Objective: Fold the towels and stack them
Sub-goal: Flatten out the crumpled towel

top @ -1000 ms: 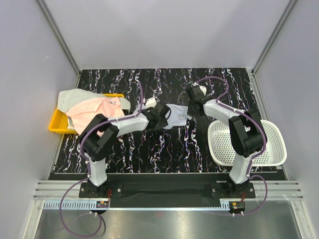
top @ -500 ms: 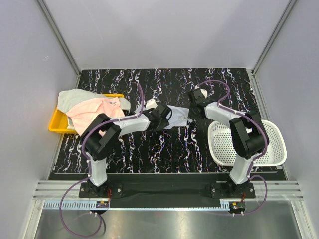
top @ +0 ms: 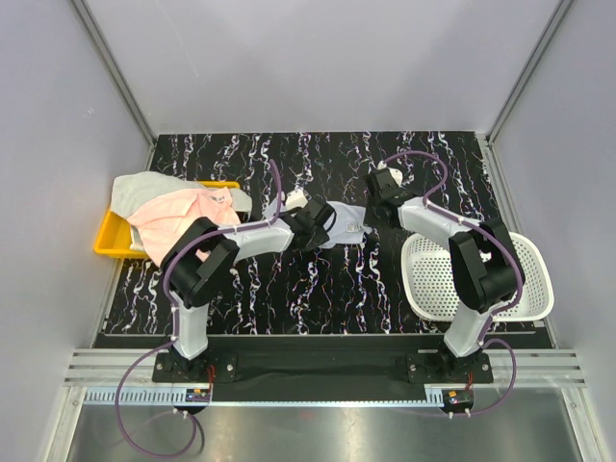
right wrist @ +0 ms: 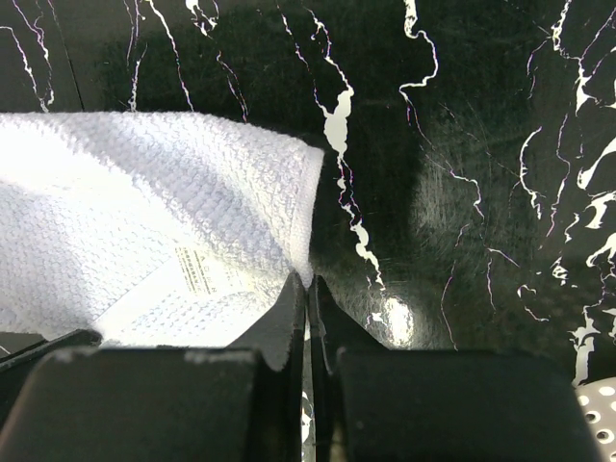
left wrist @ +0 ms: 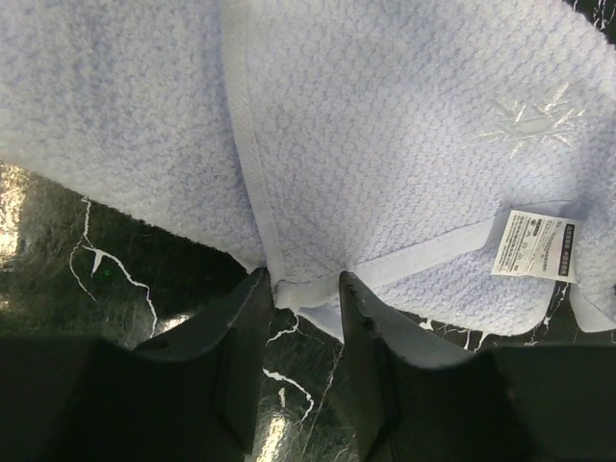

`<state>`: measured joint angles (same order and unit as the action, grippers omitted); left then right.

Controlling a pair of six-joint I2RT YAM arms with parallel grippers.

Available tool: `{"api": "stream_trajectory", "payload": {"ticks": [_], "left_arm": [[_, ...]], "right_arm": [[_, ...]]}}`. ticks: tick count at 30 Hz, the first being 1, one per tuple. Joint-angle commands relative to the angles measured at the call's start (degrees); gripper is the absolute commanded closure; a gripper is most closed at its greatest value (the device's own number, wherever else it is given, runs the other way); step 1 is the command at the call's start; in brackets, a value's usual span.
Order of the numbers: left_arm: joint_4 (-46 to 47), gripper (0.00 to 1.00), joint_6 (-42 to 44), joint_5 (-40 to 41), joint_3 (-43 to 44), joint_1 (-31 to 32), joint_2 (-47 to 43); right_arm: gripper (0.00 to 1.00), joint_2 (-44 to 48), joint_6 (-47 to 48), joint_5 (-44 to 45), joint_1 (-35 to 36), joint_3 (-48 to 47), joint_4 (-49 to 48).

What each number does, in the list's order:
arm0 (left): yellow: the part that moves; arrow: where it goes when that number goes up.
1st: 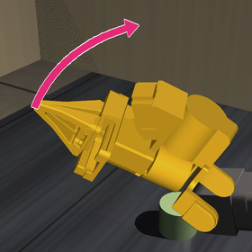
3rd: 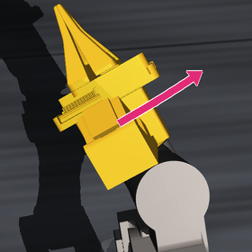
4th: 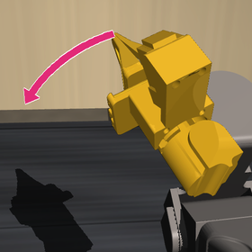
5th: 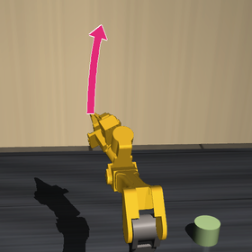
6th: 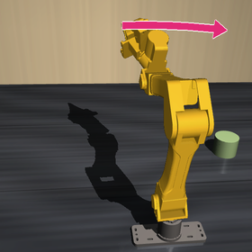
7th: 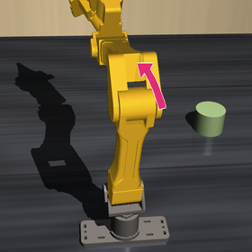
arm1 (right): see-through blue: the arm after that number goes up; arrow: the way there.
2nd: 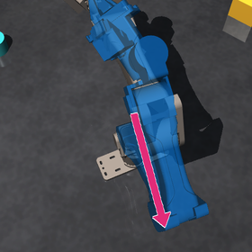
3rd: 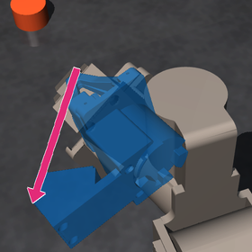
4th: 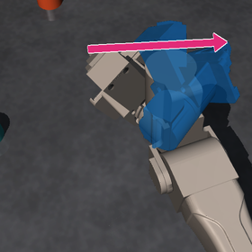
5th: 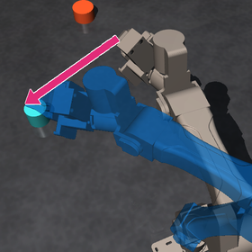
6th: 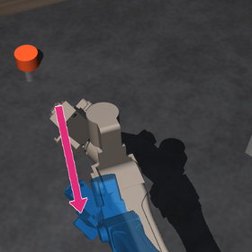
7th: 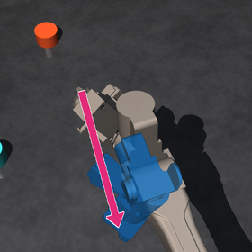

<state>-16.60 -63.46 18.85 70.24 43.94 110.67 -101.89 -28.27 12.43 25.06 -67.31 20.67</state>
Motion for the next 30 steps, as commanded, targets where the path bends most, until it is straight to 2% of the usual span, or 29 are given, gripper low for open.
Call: {"api": "stream_trajectory", "payload": {"ticks": [1, 8, 14, 22, 30], "left_arm": [[1.04, 0.64, 0.09, 0.66, 2.01, 0.18, 0.51], [-0.27, 0.78, 1.67, 2.41, 1.48, 0.18, -1.95], [-3.52, 1.00, 4.22, 4.70, 1.66, 0.18, -5.72], [-6.86, 1.00, 9.84, 6.19, -1.24, 0.27, -15.04], [-10.99, 1.00, 19.50, 6.20, -0.63, 2.02, -28.75]], "right_arm": [[1.00, 2.57, -0.03, -0.03, -0.01, -0.19, -0.89], [1.00, 3.97, 0.23, 0.23, -0.01, -0.45, -0.19], [1.00, 6.26, 0.67, 0.32, -0.01, -0.89, 1.13], [1.00, 12.05, 1.73, -0.12, -0.01, -1.95, 4.38], [1.00, 20.58, 3.75, -3.81, -0.01, -3.97, 9.39]]}}
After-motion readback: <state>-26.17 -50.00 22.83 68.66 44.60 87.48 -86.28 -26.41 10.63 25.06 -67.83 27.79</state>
